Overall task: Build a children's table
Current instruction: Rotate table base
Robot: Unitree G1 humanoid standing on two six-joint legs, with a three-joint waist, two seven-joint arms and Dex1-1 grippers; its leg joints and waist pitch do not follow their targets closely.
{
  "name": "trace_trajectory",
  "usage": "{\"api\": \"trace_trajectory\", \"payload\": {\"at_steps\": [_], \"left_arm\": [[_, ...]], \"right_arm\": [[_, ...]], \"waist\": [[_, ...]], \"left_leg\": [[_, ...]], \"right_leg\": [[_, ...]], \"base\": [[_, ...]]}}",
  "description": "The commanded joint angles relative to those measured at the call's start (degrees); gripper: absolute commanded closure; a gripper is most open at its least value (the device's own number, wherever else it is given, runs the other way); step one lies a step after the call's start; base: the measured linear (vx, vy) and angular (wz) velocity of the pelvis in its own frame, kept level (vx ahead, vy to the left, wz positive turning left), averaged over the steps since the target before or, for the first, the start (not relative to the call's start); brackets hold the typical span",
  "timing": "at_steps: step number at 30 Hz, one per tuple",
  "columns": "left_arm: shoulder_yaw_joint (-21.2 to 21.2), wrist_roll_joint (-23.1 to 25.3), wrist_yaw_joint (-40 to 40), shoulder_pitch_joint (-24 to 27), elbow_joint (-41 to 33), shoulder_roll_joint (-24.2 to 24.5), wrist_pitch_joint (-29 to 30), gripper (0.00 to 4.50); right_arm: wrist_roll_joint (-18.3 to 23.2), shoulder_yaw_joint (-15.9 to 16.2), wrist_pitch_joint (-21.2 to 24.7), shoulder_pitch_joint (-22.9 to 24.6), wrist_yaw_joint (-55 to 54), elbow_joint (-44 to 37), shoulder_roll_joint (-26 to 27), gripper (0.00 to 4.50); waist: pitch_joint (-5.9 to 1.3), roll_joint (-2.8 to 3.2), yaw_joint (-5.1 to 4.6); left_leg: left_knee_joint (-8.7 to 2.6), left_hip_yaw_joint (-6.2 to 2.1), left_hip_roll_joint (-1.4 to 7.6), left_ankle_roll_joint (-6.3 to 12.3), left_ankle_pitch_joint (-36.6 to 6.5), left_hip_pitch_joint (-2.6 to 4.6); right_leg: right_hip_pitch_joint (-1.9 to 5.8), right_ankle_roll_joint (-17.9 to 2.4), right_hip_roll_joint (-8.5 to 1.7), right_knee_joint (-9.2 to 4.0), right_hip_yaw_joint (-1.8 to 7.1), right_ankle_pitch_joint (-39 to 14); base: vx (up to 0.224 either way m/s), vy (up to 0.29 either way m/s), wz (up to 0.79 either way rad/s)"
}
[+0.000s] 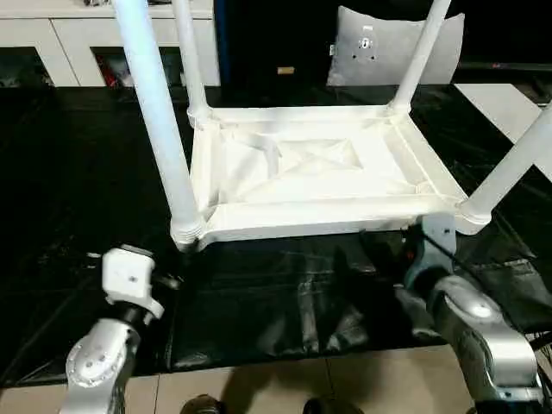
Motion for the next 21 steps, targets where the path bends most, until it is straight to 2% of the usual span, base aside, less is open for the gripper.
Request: {"api": "trace_trajectory", "payload": {"at_steps": [1, 2, 4, 5, 6, 7, 8, 10, 11, 13, 15, 16, 17, 18, 19, 20, 21], "left_arm": [[0.4, -1.7, -1.3, -1.9, 1.7, 0.4, -1.2, 0.44], [0.5, -3.3, -3.1, -3.8, 3.4, 0.9, -1.6, 0.37], [0.6, -6.3, -7.4, -8.4, 7.2, 2.0, -1.5, 0.14], [0.4, -7.5, -9.8, -10.7, 8.7, 2.7, -0.2, 0.05], [0.3, -7.9, -10.8, -11.7, 9.2, 3.1, 0.5, 0.05], [0.2, -8.2, -11.7, -12.6, 9.8, 3.3, 1.2, 0.05], [-0.2, -8.9, -14.2, -15.2, 11.7, 4.1, 3.0, 0.05], [-0.6, -10.3, -18.3, -19.8, 15.2, 5.2, 5.4, 0.05], [-0.6, -10.5, -18.6, -20.1, 15.4, 5.2, 5.7, 0.05], [-1.3, -11.7, -21.6, -22.2, 16.7, 6.0, 8.1, 0.05], [-3.2, -11.8, -26.1, -24.0, 18.5, 7.8, 8.5, 0.05], [-3.7, -12.6, -28.7, -24.6, 18.6, 8.7, 8.9, 0.05], [-4.2, -14.9, -33.0, -24.9, 17.8, 9.9, 10.8, 0.05], [-5.1, -16.3, -35.8, -24.3, 15.8, 11.1, 13.4, 0.05], [-6.2, -17.4, -38.6, -23.4, 13.8, 12.3, 16.0, 0.05], [-6.9, -18.1, -40.4, -22.9, 12.5, 13.1, 17.7, 0.05], [-8.1, -19.4, -42.1, -21.6, 9.4, 14.2, 20.2, 0.05]], "right_arm": [[0.4, 0.1, 2.3, -0.2, -0.7, -0.7, 0.0, 0.0], [0.1, 0.1, 3.4, -0.4, -0.9, -0.2, 0.1, 0.0], [-0.6, -0.3, 4.9, -1.7, -1.4, 1.7, 0.5, 0.0], [-0.8, -0.4, 4.7, -2.7, -1.6, 3.4, 0.7, 0.0], [-0.8, -0.5, 4.6, -3.2, -1.6, 4.2, 0.8, 0.0], [-1.0, -0.5, 4.0, -3.8, -1.6, 5.3, 0.8, 0.0], [-1.5, -0.7, 2.6, -5.6, -1.8, 8.3, 0.9, 0.0], [-1.7, -1.4, 0.3, -9.9, -2.1, 15.0, 1.5, 0.0], [-1.7, -1.4, 0.2, -10.3, -2.1, 15.5, 1.6, 0.0], [-1.7, -1.8, -1.0, -12.8, -2.4, 18.9, 2.0, 0.0], [-2.0, -2.0, -2.7, -15.6, -2.1, 23.0, 2.3, 0.0], [-2.2, -1.8, -3.6, -16.8, -1.6, 24.7, 2.3, 0.0], [-2.6, -1.3, -4.6, -18.3, -0.7, 26.7, 2.1, 0.0], [-2.7, -1.1, -5.1, -18.8, -0.2, 27.3, 2.1, 0.0], [-2.8, -1.0, -5.6, -19.4, 0.2, 28.0, 2.1, 0.0], [-2.9, -0.9, -6.0, -19.8, 0.5, 28.5, 2.1, 0.0], [-3.0, -0.7, -6.3, -20.2, 1.1, 28.9, 2.1, 0.0]], "waist": [[-2.56, 0.01, -0.07], [-2.76, 0.04, 0.07], [-2.91, 0.05, 0.15], [-3.1, 0.24, 0.24], [-3.22, 0.24, 0.17], [-3.2, 0.32, 0.21], [-3.34, 0.3, 0.22], [-3.53, 0.36, 0.05], [-3.79, 0.51, 0.02], [-3.84, 0.42, 0.05], [-4.03, 0.51, 0.1], [-4.08, 0.52, 0.17], [-4.1, 0.2, 0.07], [-4.08, 0.34, 0.12], [-3.99, 0.13, 0.03], [-3.95, 0.41, 0.1], [-3.98, 0.17, -0.01]], "left_leg": [[-4.85, -0.9, 1.15, -0.84, -21.9, 0.65], [-4.69, -0.71, 1.05, -0.87, -21.6, 1.02], [-4.87, -0.82, 1.18, -1.08, -20.3, 0.62], [-4.76, -0.72, 1.07, -1.34, -19.7, 0.94], [-4.76, -0.72, 1.14, -1.65, -18.6, 0.78], [-4.83, -0.75, 1.31, -1.78, -18.1, 0.65], [-4.67, -0.53, 1.25, -1.98, -17.0, 0.8], [-4.53, -0.43, 1.06, -2.24, -15.4, 0.64], [-4.27, -0.26, 1.01, -2.37, -13.7, 0.81], [-4.09, -0.09, 0.98, -2.02, -11.7, 0.67], [-3.98, -0.05, 1.07, -1.56, -10.0, 0.67], [-3.98, 0.06, 0.96, -1.27, -9.7, 0.78], [-4.02, 0.11, 1.08, -1.27, -9.7, 0.8], [-4.01, 0.09, 1.13, -1.38, -9.7, 0.8], [-4.12, 0.14, 1.3, -1.29, -10.3, 0.85], [-4.13, 0.16, 1.4, -1.32, -10.7, 1.0], [-4.1, 0.24, 1.47, -1.32, -10.8, 1.01]], "right_leg": [[1.3, -0.9, -2.98, -6.33, 2.07, -29.1], [1.03, -1.1, -2.9, -6.3, 2.19, -28.5], [1.49, -2.0, -3.08, -5.8, 2.22, -25.8], [1.3, -2.7, -3.11, -5.66, 2.28, -24.3], [1.58, -3.9, -3.18, -5.26, 2.3, -21.5], [1.76, -4.4, -3.22, -5.1, 2.32, -20.0], [1.72, -5.5, -3.19, -4.77, 2.37, -17.7], [2.18, -7.1, -3.24, -4.33, 2.35, -15.0], [2.23, -8.2, -3.35, -4.0, 2.43, -12.6], [2.63, -9.6, -3.39, -3.63, 2.44, -9.1], [2.94, -10.5, -3.37, -3.29, 2.39, -6.5], [2.89, -11.0, -3.37, -3.31, 2.36, -6.6], [3.0, -11.5, -3.39, -3.24, 2.34, -6.6], [3.06, -11.9, -3.54, -3.09, 2.36, -6.7], [3.02, -12.3, -3.55, -3.18, 2.36, -7.7], [2.92, -12.5, -3.59, -3.14, 2.39, -8.3], [2.95, -12.7, -3.61, -3.01, 2.41, -8.3]], "base": [[0.0, 0.0, 0.0], [0.0, 0.0, 0.0], [0.0, 0.0, 0.0], [0.0, 0.0, 0.0], [0.0, 0.0, 0.0], [0.0, 0.0, 0.0], [0.0, 0.0, 0.0], [0.0, 0.0, 0.0], [0.0, 0.0, 0.0], [0.0, 0.0, 0.0], [0.0, 0.0, 0.0], [0.0, 0.0, 0.0], [0.0, 0.0, 0.0], [0.0, 0.0, 0.0], [0.0, 0.0, 0.0], [0.0, 0.0, 0.0], [0.0, 0.0, 0.0]]}}
